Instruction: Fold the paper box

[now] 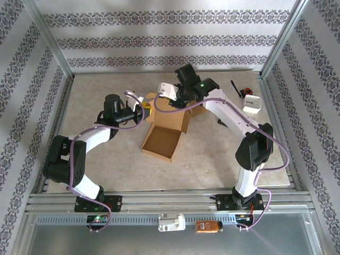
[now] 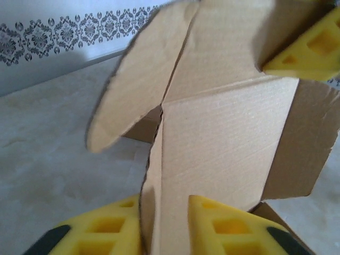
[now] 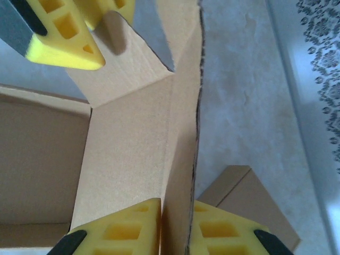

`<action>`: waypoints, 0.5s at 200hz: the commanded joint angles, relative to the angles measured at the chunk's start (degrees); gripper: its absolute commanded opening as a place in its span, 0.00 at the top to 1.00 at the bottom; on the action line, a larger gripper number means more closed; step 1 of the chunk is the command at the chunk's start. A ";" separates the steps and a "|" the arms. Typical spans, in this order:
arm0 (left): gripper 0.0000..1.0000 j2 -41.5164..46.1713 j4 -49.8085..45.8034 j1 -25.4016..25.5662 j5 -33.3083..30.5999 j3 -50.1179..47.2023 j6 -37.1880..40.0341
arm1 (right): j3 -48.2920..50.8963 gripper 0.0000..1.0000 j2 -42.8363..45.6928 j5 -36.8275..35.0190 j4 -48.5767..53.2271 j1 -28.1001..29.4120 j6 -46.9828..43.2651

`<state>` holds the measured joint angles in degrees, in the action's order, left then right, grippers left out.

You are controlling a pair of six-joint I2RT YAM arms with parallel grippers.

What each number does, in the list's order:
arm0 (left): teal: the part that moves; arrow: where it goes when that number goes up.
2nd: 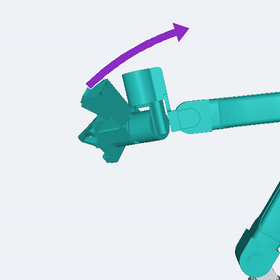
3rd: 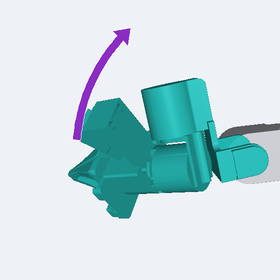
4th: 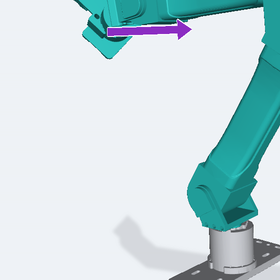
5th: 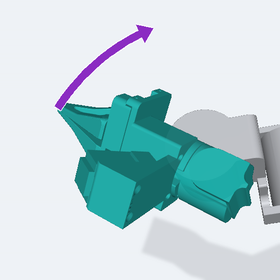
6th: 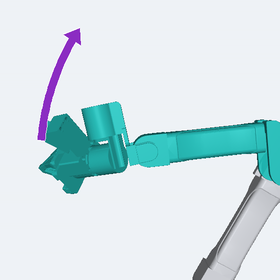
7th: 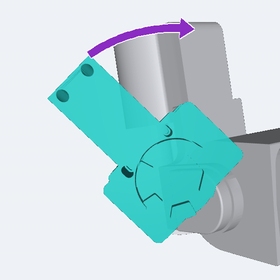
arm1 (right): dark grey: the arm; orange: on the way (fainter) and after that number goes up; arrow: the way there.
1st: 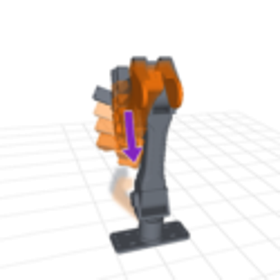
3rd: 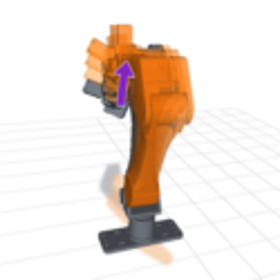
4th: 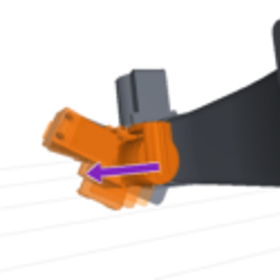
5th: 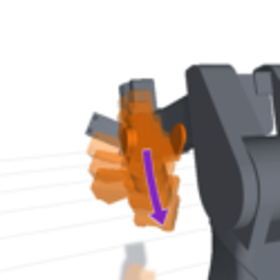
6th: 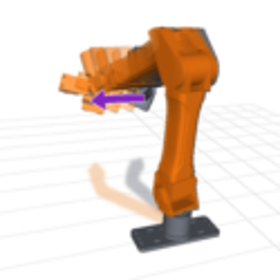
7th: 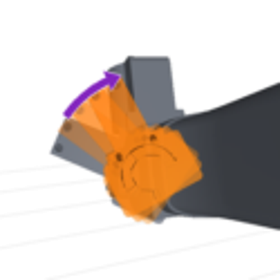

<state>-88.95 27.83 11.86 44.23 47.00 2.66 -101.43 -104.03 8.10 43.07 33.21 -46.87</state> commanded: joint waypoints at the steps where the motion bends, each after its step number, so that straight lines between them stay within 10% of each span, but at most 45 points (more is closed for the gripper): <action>1: 0.72 3.92 -6.32 1.66 0.36 0.46 -1.37 | 2.31 0.83 3.64 -8.12 -4.21 1.95 -3.79; 100: 0.77 1.80 1.28 2.23 0.41 -6.53 -22.36 | 19.28 0.81 10.24 -14.68 -18.81 9.38 -9.77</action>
<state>-85.27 22.83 13.45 41.95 42.19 -11.09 -85.71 -96.62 -3.09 29.36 40.97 -54.72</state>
